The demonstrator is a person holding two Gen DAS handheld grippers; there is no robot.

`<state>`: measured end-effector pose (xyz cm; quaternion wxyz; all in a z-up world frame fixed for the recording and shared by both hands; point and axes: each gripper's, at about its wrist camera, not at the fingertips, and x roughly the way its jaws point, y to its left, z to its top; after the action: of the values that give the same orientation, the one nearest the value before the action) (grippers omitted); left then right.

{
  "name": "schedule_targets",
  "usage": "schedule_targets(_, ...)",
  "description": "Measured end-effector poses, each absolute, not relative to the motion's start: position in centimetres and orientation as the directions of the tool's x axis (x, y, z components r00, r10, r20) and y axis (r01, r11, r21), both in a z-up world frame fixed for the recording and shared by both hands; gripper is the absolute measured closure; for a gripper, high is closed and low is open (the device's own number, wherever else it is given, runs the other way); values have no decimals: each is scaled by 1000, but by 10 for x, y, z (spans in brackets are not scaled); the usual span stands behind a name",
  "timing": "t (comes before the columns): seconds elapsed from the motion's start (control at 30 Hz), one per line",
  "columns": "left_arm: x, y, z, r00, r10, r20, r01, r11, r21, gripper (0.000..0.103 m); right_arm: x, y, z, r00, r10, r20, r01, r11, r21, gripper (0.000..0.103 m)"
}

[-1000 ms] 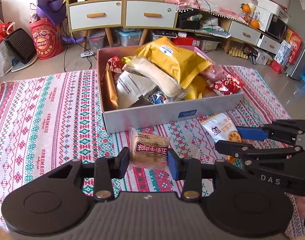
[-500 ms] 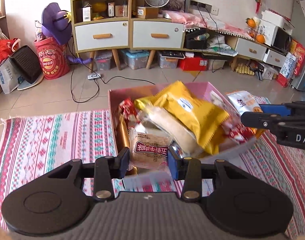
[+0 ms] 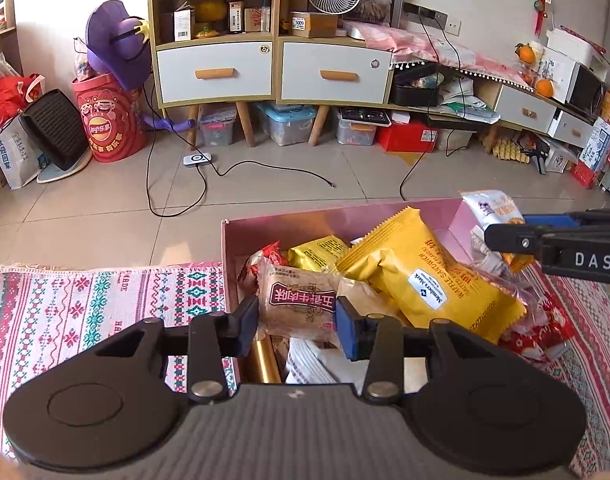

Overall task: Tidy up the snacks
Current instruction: 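Lift both held packets and carry them over the pink box, then open both tools to drop the packets into the pink box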

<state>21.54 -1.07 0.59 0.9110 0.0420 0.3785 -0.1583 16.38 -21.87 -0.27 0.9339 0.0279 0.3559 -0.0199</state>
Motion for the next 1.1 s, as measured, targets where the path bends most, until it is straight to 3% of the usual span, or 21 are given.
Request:
schedule_targets(0.17, 217, -9, 6, 658, -267, -704, 326, 944, -54, 52, 167, -218, -8, 728, -19, -686, 72, 996, 49, 65)
schedule_targets(0.3, 216, -3, 8, 656, -289, -697, 318, 944, -91, 43, 163, -217, -4, 736, -15, -677, 80, 995, 65, 46)
schedule_targets(0.53, 204, 5, 18, 669, -296, -682, 302, 947, -114, 21, 148, -215, 11, 752, -37, -659, 88, 995, 44, 29)
schedule_targets(1.1, 130, 15, 38, 691, -231, -685, 288, 957, -32, 1, 68, -210, 25, 766, -83, -637, 94, 995, -17, 17)
